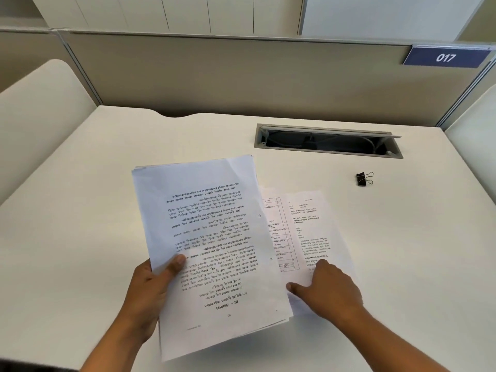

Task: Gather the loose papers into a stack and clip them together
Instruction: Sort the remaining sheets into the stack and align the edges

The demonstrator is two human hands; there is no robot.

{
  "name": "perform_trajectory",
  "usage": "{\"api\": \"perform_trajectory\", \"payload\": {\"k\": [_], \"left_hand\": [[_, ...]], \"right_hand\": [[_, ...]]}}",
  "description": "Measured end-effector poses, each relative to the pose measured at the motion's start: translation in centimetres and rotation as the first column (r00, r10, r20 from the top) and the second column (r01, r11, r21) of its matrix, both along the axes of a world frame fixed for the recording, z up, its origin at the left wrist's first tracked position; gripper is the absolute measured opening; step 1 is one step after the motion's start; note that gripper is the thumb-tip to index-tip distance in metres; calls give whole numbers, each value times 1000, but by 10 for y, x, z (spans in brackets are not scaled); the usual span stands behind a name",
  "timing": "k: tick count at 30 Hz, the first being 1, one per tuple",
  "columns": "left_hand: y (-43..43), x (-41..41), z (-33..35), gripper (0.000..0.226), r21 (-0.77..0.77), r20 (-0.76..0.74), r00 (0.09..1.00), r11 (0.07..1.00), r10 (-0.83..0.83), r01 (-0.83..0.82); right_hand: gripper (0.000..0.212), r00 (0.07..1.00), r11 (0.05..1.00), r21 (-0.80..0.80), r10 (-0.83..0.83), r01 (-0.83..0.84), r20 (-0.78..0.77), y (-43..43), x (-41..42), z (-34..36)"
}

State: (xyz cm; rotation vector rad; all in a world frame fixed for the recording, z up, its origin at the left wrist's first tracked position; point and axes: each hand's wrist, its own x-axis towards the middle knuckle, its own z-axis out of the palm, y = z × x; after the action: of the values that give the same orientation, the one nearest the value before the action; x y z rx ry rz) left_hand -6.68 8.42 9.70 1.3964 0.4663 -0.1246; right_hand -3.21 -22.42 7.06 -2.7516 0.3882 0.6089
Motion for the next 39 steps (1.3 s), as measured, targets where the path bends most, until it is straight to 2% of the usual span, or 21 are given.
{"api": "perform_trajectory", "payload": {"k": [4, 10, 13, 17, 19, 21, 22, 25, 26, 30, 33, 39], "left_hand": [[0, -3, 1, 105, -23, -1, 1000, 1000, 12, -12], [3, -6, -3, 103, -6, -7, 999, 999, 40, -40], [4, -6, -3, 102, -1, -3, 999, 999, 52, -52], [8, -7, -5, 104, -8, -23, 997, 998, 67, -67], [12, -8, -7, 104, -4, -19, 997, 997, 71, -71], [15, -8, -8, 100, -2, -9, 997, 997, 75, -75], [16, -8, -9, 91, -2, -6, 997, 997, 83, -83], [21, -5, -11, 32, -4, -22, 992, 992, 127, -127], [23, -5, -12, 22, 9, -34, 989, 990, 144, -144], [28, 0, -13, 19, 26, -62, 984, 986, 166, -165], [24, 5, -14, 20, 10, -56, 984, 986, 169, -169], [-4, 22, -14, 28, -43, -54, 991, 991, 122, -125]], "right_hand": [[85, 1000, 995, -97, 29, -30, -11, 16, 1, -6], [82, 996, 995, 44, -86, 86, -4, 17, 5, -13], [66, 990, 977, 157, -138, 142, -37, 10, 6, -17], [24, 988, 946, 288, -154, 150, -10, -1, 6, -23], [9, 977, 891, 412, -211, 191, 4, -8, 4, -20], [11, 958, 811, 532, -288, 244, 0, -19, 2, -10], [14, 945, 762, 587, -325, 274, -20, -27, 0, -4], [13, 902, 639, 673, -420, 372, -99, -51, -8, 12], [12, 882, 603, 690, -459, 401, -111, -60, -12, 17], [12, 788, 445, 765, -603, 464, -127, -92, -25, 39], [12, 781, 367, 835, -615, 409, -112, -107, -34, 50], [20, 797, 317, 891, -599, 325, -77, -91, -31, 72]]}}
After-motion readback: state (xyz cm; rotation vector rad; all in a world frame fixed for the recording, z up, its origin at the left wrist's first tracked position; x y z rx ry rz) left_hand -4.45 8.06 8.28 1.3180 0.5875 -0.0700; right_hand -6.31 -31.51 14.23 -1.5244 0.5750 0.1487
